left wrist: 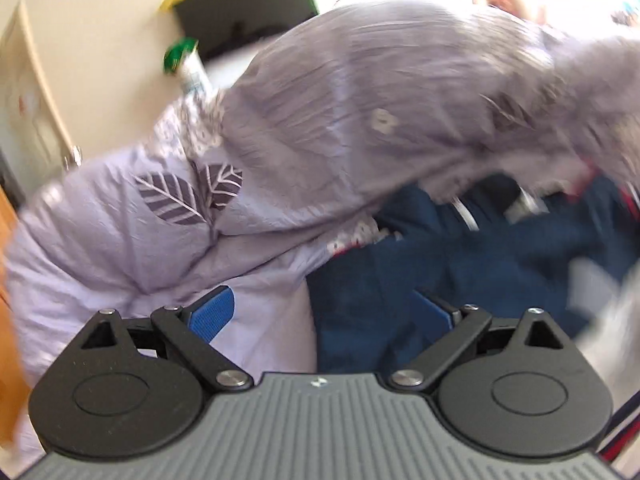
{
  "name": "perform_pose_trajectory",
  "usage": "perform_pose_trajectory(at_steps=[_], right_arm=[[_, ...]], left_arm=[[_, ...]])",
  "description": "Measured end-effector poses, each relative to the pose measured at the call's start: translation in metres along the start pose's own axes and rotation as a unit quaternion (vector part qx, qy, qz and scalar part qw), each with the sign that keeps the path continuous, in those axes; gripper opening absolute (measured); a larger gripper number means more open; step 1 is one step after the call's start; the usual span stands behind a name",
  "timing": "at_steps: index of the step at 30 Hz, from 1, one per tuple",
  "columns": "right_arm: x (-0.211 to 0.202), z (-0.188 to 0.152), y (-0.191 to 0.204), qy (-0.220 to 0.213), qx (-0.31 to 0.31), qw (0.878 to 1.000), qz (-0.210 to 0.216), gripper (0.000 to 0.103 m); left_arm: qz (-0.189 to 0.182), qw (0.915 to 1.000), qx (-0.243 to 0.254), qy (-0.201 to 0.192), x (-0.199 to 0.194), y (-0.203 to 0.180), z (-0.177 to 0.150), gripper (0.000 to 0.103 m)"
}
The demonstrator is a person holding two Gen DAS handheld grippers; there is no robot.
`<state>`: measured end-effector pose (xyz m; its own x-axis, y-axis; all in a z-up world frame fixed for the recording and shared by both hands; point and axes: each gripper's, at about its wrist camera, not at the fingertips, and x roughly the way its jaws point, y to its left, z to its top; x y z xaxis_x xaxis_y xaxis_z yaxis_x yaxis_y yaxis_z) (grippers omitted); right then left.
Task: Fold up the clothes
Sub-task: 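Grasp the striped waistband hem with both tools, then lift the hem and fold it toward the collar with both tools, release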
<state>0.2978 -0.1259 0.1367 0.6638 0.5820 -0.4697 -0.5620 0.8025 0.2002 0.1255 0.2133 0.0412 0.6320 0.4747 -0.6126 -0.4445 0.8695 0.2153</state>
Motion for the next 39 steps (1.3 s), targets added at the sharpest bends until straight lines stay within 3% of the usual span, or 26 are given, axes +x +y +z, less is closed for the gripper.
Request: perform_pose_trajectory(at_steps=[2,3,5,6,7,9,11,15,17,21,22,23,24,25,26,30,33,36,38,39], right_arm=[[0.018,-0.002,-0.013,0.012,0.013,1.0,0.012,0.012],[0.019,-0.007,-0.022,0.025,0.021,0.999,0.04,0.016],[0.018,-0.027,-0.03,0.072,-0.004,0.994,0.078,0.038],[0.017,-0.039,-0.032,0.1,-0.026,0.991,0.087,0.059],[0.017,-0.051,-0.035,0.127,-0.049,0.986,0.093,0.065],[0.023,-0.077,-0.039,0.178,-0.076,0.978,0.077,0.065],[0.029,-0.097,-0.043,0.199,-0.075,0.975,0.065,0.066],[0.036,-0.121,-0.043,0.209,-0.044,0.973,0.083,0.086],[0.041,-0.128,-0.032,0.219,-0.062,0.969,0.094,0.092],[0.052,-0.142,-0.01,0.237,-0.095,0.962,0.102,0.095],[0.053,-0.144,-0.005,0.242,-0.095,0.961,0.092,0.079],[0.054,-0.145,-0.001,0.245,-0.093,0.961,0.083,0.062],[0.048,-0.143,0.003,0.239,-0.087,0.964,0.077,0.025],[0.038,-0.139,0.008,0.223,-0.085,0.968,0.072,0.013],[0.028,-0.134,0.013,0.206,-0.083,0.973,0.066,0.013],[-0.012,-0.111,0.032,0.126,-0.085,0.988,0.04,0.012],[-0.011,-0.084,0.037,0.07,-0.099,0.993,0.016,0.012],[0.015,-0.053,0.03,0.002,-0.089,0.996,-0.002,0.014],[0.046,-0.046,0.025,-0.019,-0.079,0.996,-0.023,0.019],[0.066,-0.045,0.022,-0.017,-0.074,0.996,-0.037,0.036]], left_arm=[[-0.021,0.9989,-0.039,0.018,0.026,0.012,0.012,0.096],[-0.04,0.9978,-0.046,0.026,0.033,0.016,0.01,0.096],[-0.099,0.9935,-0.046,0.032,0.039,0.024,-0.001,0.096],[-0.13,0.99,-0.039,0.036,0.039,0.028,-0.009,0.096],[-0.165,0.9853,-0.024,0.039,0.037,0.032,-0.021,0.096],[-0.222,0.9737,0.0,0.054,0.029,0.038,-0.048,0.096],[-0.266,0.961,-0.002,0.077,0.022,0.046,-0.073,0.096],[-0.361,0.9211,-0.064,0.132,0.023,0.065,-0.113,0.096],[-0.379,0.9064,-0.089,0.164,0.032,0.066,-0.125,0.099],[-0.343,0.9123,-0.094,0.204,0.05,0.048,-0.142,0.097],[-0.342,0.9146,-0.096,0.194,0.048,0.046,-0.142,0.082],[-0.345,0.9162,-0.095,0.181,0.043,0.043,-0.14,0.057],[-0.34,0.9213,-0.09,0.166,0.037,0.041,-0.137,0.048],[-0.326,0.9306,-0.08,0.147,0.027,0.039,-0.132,0.031],[-0.315,0.9384,-0.07,0.125,0.017,0.039,-0.126,0.014],[-0.292,0.9547,-0.053,0.026,-0.012,0.046,-0.088,0.012],[-0.261,0.9644,-0.037,-0.024,0.001,0.049,-0.044,0.012],[-0.206,0.9772,-0.041,-0.03,0.044,0.046,-0.01,0.017],[-0.157,0.9864,-0.048,-0.013,0.081,0.04,0.006,0.03],[-0.125,0.9908,-0.051,0.009,0.101,0.038,0.008,0.03]])
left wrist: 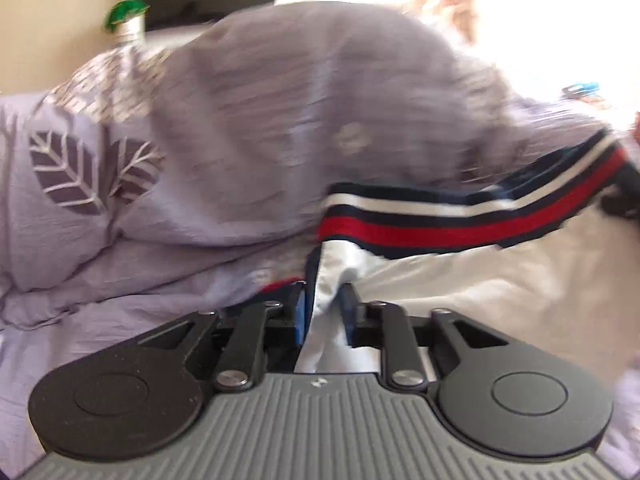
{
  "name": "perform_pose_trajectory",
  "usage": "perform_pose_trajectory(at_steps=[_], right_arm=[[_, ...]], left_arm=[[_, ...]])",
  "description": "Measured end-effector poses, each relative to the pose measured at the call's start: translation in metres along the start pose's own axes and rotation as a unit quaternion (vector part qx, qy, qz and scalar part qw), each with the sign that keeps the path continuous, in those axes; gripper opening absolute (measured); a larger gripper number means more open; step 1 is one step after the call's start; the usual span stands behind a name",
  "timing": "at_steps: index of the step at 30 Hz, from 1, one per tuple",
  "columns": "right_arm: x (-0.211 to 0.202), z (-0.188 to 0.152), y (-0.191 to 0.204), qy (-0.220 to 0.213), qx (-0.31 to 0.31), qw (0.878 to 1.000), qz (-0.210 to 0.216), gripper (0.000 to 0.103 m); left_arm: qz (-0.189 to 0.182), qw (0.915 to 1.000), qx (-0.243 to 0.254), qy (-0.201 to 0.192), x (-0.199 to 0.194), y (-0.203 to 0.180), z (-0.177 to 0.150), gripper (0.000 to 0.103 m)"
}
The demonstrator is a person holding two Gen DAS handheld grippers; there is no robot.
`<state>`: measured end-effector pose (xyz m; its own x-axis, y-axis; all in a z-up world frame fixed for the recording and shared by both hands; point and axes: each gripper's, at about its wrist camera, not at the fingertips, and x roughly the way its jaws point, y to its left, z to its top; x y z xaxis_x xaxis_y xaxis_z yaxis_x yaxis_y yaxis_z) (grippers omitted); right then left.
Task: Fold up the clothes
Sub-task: 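Lift the hem and fold it toward the collar with both tools, release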
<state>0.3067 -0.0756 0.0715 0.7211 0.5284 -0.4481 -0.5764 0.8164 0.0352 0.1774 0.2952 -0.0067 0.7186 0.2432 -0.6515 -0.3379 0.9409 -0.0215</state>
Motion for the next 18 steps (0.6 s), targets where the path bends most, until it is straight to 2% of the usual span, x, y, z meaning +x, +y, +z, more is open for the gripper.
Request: perform_pose_trajectory(at_steps=[1,2,3,4,5,6,7,8,9,12,14,15,16,18], right_arm=[[0.02,-0.001,-0.002,0.008,0.004,1.0,-0.016,0.05],[0.041,-0.008,-0.004,0.048,0.006,0.998,-0.039,0.081],[0.062,-0.015,-0.006,0.087,0.008,0.994,-0.062,0.085],[0.079,-0.021,-0.008,0.12,0.008,0.989,-0.085,0.068],[0.073,-0.024,-0.008,0.103,0.006,0.99,-0.101,0.065],[0.054,-0.027,-0.008,0.049,0.011,0.994,-0.093,0.073],[0.034,-0.03,-0.009,-0.001,0.018,0.996,-0.082,0.09],[0.017,-0.033,-0.008,-0.031,0.031,0.997,-0.057,0.095],[0.001,-0.036,-0.007,-0.054,0.043,0.997,-0.032,0.093],[-0.02,-0.056,0.011,-0.026,0.025,0.999,0.036,0.087],[-0.024,-0.074,0.028,-0.003,0.006,0.998,0.069,0.086],[-0.022,-0.085,0.035,0.011,-0.016,0.996,0.081,0.084],[-0.02,-0.096,0.043,0.026,-0.038,0.994,0.094,0.084],[-0.017,-0.116,0.056,0.054,-0.078,0.989,0.112,0.077]], left_arm=[[0.029,0.9993,-0.001,0.024,0.02,0.002,0.0,0.035],[0.051,0.9972,0.001,0.054,0.039,0.003,-0.003,0.04],[0.066,0.9944,-0.003,0.083,0.055,0.006,-0.006,0.041],[0.074,0.9926,-0.014,0.096,0.061,0.01,-0.009,0.042],[0.076,0.9926,-0.036,0.087,0.056,0.015,-0.013,0.042],[0.075,0.9935,-0.053,0.066,0.044,0.018,-0.016,0.041],[0.077,0.9943,-0.059,0.043,0.032,0.02,-0.017,0.041],[0.083,0.9945,-0.06,0.023,0.02,0.02,-0.018,0.042],[0.092,0.9942,-0.055,0.006,0.008,0.016,-0.018,0.042],[0.058,0.9974,-0.037,-0.023,-0.021,-0.007,-0.026,0.046],[0.033,0.999,-0.025,-0.018,-0.035,-0.025,-0.043,0.06],[0.027,0.9995,-0.017,-0.007,-0.035,-0.034,-0.055,0.062],[0.035,0.9994,0.001,0.008,-0.029,-0.041,-0.068,0.062],[0.075,0.9955,0.047,0.034,-0.013,-0.048,-0.093,0.063]])
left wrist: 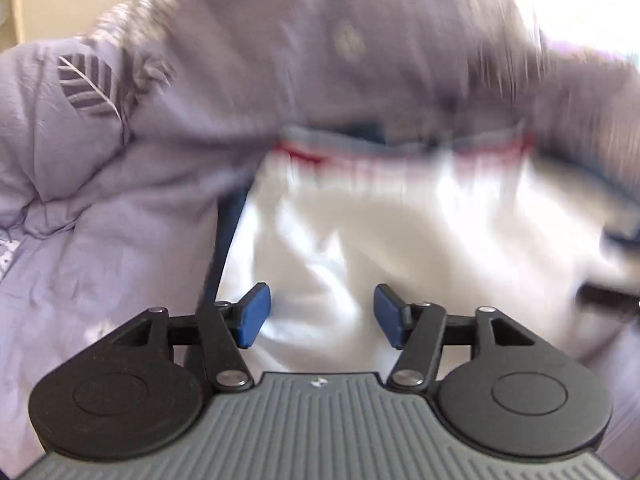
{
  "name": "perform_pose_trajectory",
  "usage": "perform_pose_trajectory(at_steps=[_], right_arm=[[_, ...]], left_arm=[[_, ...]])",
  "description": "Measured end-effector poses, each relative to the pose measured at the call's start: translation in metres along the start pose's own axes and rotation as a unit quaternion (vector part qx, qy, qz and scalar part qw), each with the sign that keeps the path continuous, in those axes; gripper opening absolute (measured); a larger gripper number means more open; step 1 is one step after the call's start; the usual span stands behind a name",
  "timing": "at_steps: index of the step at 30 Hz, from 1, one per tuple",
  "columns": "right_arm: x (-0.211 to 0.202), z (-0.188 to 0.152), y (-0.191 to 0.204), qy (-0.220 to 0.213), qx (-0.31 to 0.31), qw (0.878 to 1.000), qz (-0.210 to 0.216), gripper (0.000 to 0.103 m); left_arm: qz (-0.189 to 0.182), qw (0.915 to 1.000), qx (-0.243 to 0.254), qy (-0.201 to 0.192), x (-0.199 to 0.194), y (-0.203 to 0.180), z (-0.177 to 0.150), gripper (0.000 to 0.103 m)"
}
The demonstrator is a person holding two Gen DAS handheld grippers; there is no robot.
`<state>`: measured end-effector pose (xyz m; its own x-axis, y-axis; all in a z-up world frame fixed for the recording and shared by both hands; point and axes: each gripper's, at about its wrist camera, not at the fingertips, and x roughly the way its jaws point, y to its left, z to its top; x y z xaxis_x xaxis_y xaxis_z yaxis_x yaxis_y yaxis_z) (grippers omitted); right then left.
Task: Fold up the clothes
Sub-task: 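Lift the hem and fold it toward the collar with both tools, release, then press and tuck the folded jacket edges with both open tools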
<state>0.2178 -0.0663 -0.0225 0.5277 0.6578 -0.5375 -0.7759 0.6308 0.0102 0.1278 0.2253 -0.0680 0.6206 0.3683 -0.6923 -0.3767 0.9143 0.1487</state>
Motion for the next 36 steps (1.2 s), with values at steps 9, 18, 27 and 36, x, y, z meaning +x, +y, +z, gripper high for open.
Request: perform_pose_trajectory(at_steps=[9,18,27,36], right_arm=[[-0.049,-0.021,-0.119,0.001,0.114,0.956,-0.27,0.067],[0.004,0.04,-0.009,-0.04,-0.03,0.997,0.052,0.069],[0.035,0.016,-0.052,0.063,-0.111,0.991,0.039,0.087],[-0.018,0.041,-0.119,0.032,-0.067,0.99,-0.117,0.087]], left_arm=[[0.121,0.9908,-0.057,0.023,0.007,0.057,-0.011,0.067],[0.006,0.9987,-0.03,-0.042,-0.019,0.004,0.014,0.066],[0.071,0.9968,0.025,0.026,0.011,0.021,-0.019,0.074],[0.079,0.9936,-0.08,-0.007,-0.012,0.056,0.01,0.079]])
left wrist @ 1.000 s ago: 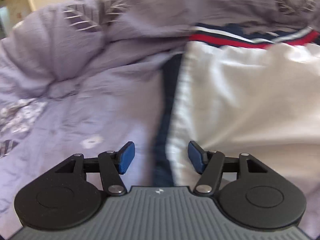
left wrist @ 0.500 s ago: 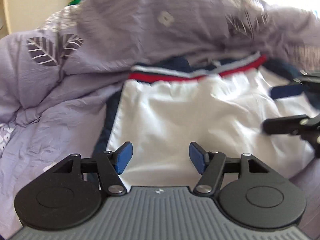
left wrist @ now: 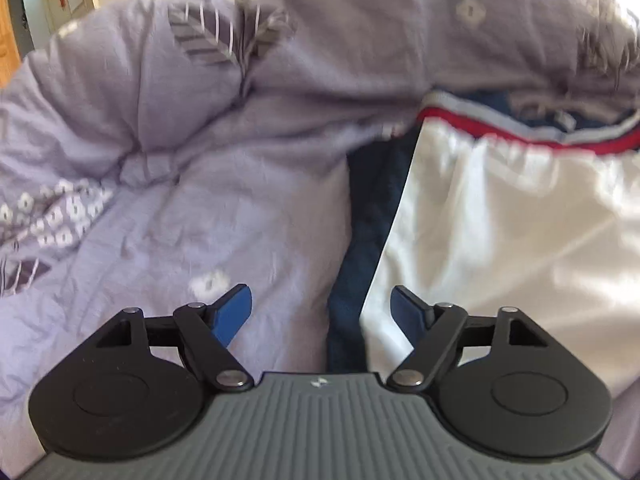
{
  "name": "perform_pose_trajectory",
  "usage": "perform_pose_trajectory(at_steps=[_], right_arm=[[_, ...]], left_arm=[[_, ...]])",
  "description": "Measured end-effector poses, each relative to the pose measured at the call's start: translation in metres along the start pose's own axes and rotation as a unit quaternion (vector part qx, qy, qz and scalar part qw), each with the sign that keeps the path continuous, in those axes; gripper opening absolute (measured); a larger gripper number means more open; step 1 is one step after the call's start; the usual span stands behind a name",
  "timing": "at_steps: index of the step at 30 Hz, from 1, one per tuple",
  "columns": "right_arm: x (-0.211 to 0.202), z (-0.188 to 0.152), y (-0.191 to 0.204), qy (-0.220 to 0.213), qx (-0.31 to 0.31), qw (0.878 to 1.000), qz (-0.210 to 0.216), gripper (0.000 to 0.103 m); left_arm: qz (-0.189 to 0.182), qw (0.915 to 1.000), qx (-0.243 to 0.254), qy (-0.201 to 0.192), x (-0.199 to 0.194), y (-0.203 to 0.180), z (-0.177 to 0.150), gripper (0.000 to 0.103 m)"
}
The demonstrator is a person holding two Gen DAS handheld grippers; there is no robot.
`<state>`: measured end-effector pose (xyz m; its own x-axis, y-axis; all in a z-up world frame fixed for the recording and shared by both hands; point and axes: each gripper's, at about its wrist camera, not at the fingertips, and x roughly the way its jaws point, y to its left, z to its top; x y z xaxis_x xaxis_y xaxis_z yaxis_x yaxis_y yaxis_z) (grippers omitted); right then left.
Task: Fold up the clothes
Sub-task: 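Press and tuck the folded jacket edges with both open tools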
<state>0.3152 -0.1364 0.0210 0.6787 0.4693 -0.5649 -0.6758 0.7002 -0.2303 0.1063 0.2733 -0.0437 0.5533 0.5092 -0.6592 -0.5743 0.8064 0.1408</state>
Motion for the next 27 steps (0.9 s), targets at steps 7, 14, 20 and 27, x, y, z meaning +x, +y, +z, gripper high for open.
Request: perform_pose_trajectory(at_steps=[7,14,20,27], right_arm=[[0.052,0.063,0.071,-0.021,0.064,0.981,0.184,0.087],[0.13,0.064,0.099,0.053,0.007,0.981,0.185,0.079],[0.109,0.073,0.077,0.049,0.045,0.984,0.168,0.073],[0.139,0.057,0.084,0.077,0.013,0.993,0.089,0.101]], left_arm=[[-0.105,0.9935,0.023,-0.037,0.023,-0.054,0.049,0.081],[-0.04,0.9956,0.085,0.01,0.091,-0.074,0.042,0.082],[-0.026,0.9985,0.043,0.019,0.094,-0.048,0.042,0.088],[-0.019,0.998,0.057,0.018,0.091,-0.055,0.034,0.088]])
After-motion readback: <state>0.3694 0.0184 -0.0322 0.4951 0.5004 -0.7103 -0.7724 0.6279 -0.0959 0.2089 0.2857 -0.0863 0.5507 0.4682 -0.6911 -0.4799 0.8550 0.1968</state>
